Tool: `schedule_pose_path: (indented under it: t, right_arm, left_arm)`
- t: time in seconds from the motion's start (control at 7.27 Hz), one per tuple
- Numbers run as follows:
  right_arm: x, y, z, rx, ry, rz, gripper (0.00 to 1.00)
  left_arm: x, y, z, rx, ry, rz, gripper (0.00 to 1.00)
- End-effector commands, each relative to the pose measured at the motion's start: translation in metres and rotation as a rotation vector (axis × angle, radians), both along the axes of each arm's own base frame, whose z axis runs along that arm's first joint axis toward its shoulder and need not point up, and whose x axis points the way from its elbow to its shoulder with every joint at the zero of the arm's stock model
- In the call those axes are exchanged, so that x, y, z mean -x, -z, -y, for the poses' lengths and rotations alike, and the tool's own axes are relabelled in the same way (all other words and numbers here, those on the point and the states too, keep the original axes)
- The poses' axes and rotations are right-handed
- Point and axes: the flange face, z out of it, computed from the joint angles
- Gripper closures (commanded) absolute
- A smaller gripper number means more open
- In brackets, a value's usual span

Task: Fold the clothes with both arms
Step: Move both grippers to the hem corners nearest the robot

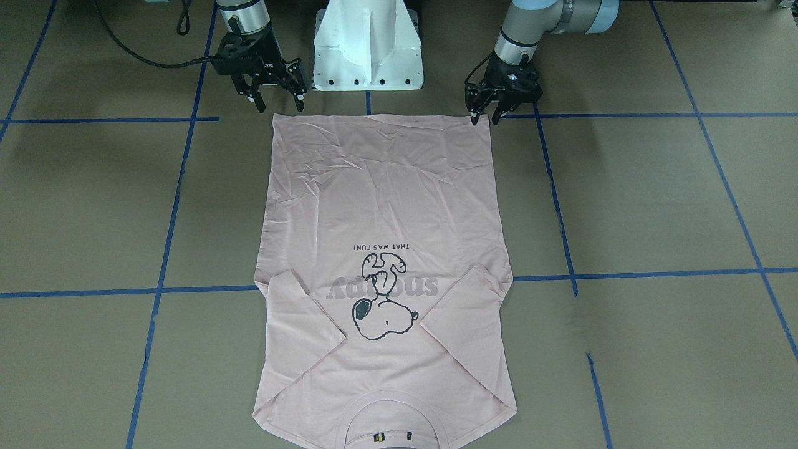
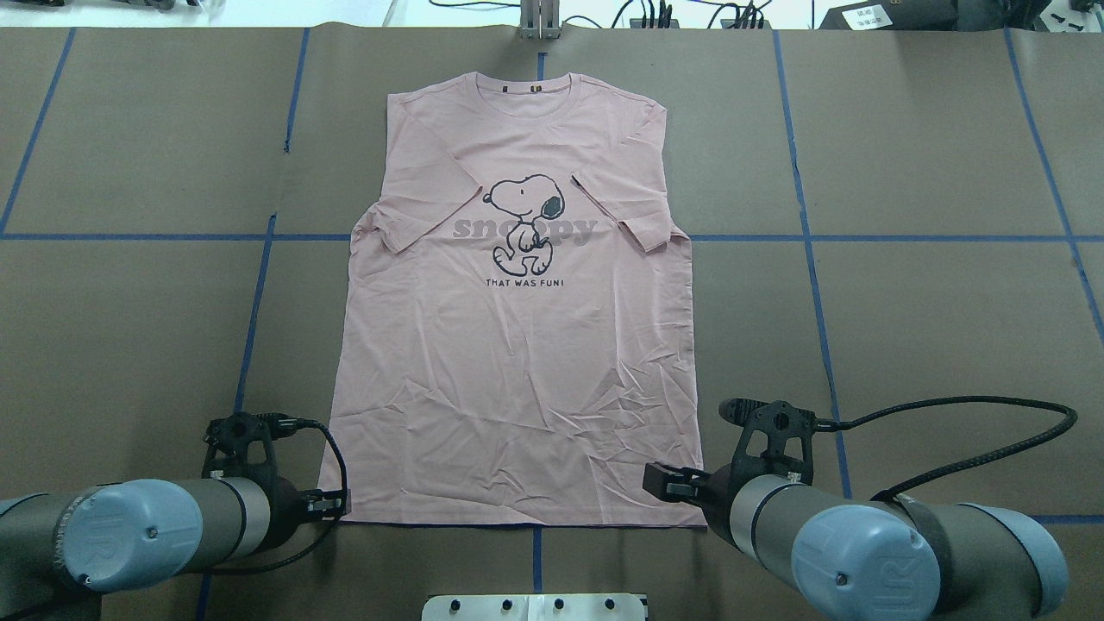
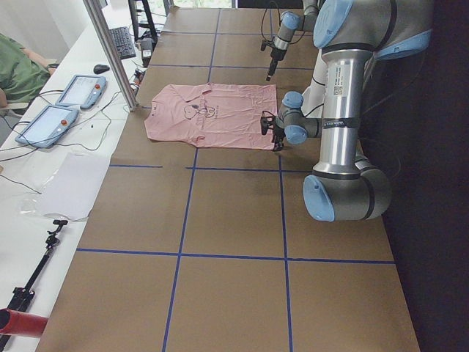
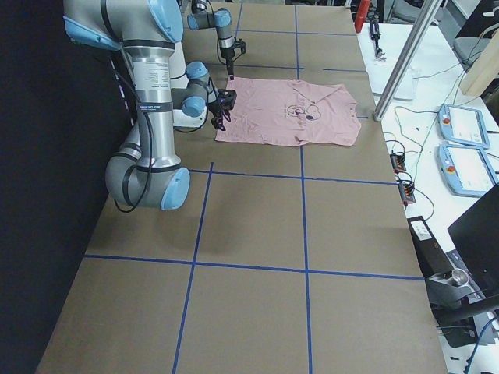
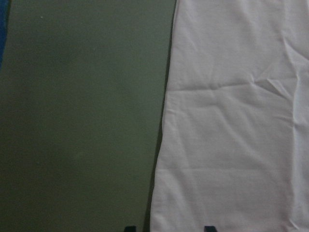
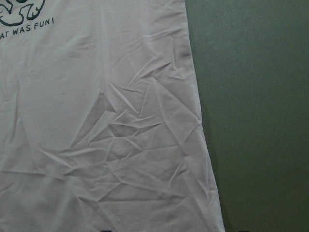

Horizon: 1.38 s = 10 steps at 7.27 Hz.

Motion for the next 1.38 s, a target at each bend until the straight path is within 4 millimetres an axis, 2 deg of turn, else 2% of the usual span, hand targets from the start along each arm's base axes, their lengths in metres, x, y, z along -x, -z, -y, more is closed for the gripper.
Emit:
schedule_pose_path:
  t: [0.0, 0.14, 0.28, 0.41, 0.69, 0.83, 0.96, 1.24]
  right_arm:
    - [-0.001, -0.002, 0.0, 0.0, 0.0, -0.004, 0.1]
    - [-0.001, -0.002, 0.0, 0.0, 0.0, -0.004, 0.1]
    - [-0.001, -0.002, 0.0, 0.001, 0.0, -0.005, 0.1]
    - [-0.001, -0.002, 0.0, 0.0, 0.0, -0.004, 0.1]
    - [0.001, -0.004, -0.001, 0.0, 0.002, -0.008, 0.1]
    - [0.006, -0.003, -0.009, -0.028, -0.011, -0.011, 0.11]
    - [0.014, -0.004, -0.022, -0.035, -0.032, -0.009, 0.2]
    - [0.032, -0.016, -0.045, 0.121, -0.136, -0.06, 0.36]
  left_arm:
    - [-0.003, 0.0, -0.005, 0.0, -0.012, 0.001, 0.48]
    - [-0.004, 0.0, -0.008, 0.0, -0.016, 0.001, 0.6]
    - [-0.005, 0.0, -0.008, 0.0, -0.018, 0.001, 0.78]
    - [-0.004, 0.0, -0.008, 0.0, -0.018, -0.001, 1.0]
    - [-0.004, 0.0, -0.008, -0.001, -0.019, 0.001, 1.0]
    - [-0.003, 0.0, -0.008, -0.003, -0.018, 0.0, 1.0]
    - [-0.003, 0.003, -0.008, -0.003, -0.019, -0.006, 1.0]
    - [-0.004, 0.009, -0.008, -0.004, -0.019, -0.017, 1.0]
